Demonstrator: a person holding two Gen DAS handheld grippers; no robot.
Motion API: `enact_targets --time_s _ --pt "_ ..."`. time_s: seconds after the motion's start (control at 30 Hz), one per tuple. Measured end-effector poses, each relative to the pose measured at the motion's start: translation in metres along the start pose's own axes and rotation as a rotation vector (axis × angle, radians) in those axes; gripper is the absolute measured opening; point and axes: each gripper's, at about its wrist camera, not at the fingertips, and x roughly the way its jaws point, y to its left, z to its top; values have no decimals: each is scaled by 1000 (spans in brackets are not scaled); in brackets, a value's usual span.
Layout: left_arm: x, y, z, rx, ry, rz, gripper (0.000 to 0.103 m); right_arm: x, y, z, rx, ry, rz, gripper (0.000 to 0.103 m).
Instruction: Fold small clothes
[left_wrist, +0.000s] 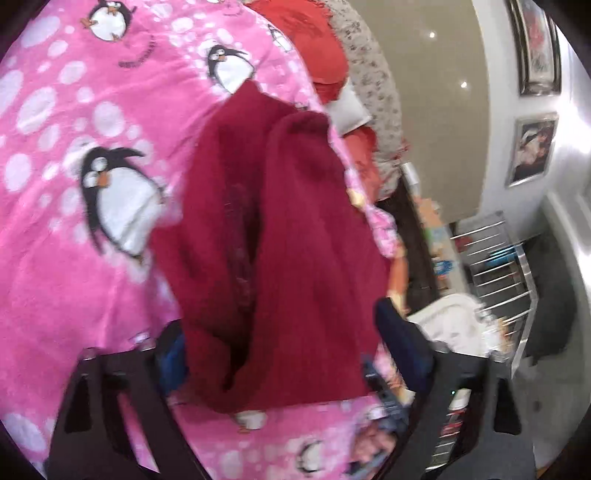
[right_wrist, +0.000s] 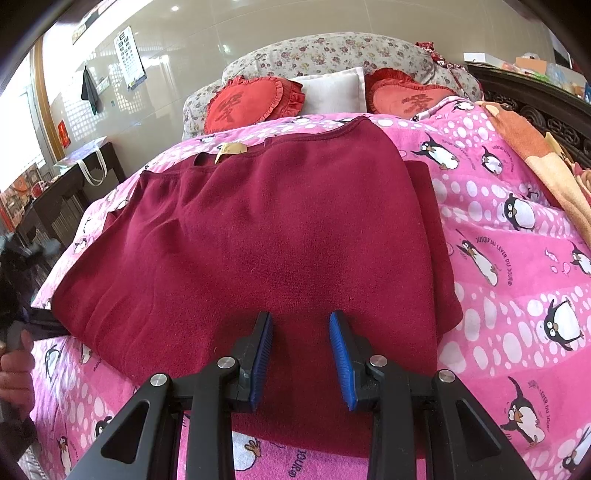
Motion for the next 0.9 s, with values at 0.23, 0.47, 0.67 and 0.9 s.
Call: enact_targets --time_s 0.23,0.47,0.67,0.9 --pt "-3 22 -14 44 -79 114 27 1 4 1 -18 6 -24 31" --pt "-7 -16 -45 336 -203 346 24 -29 35 56 -20 14 -5 32" --pt "2 -56 -76 587 -330 520 22 -3 111 138 -4 94 414 84" --pt "16 -74 -87 735 -353 548 21 85 200 166 -67 280 549 84"
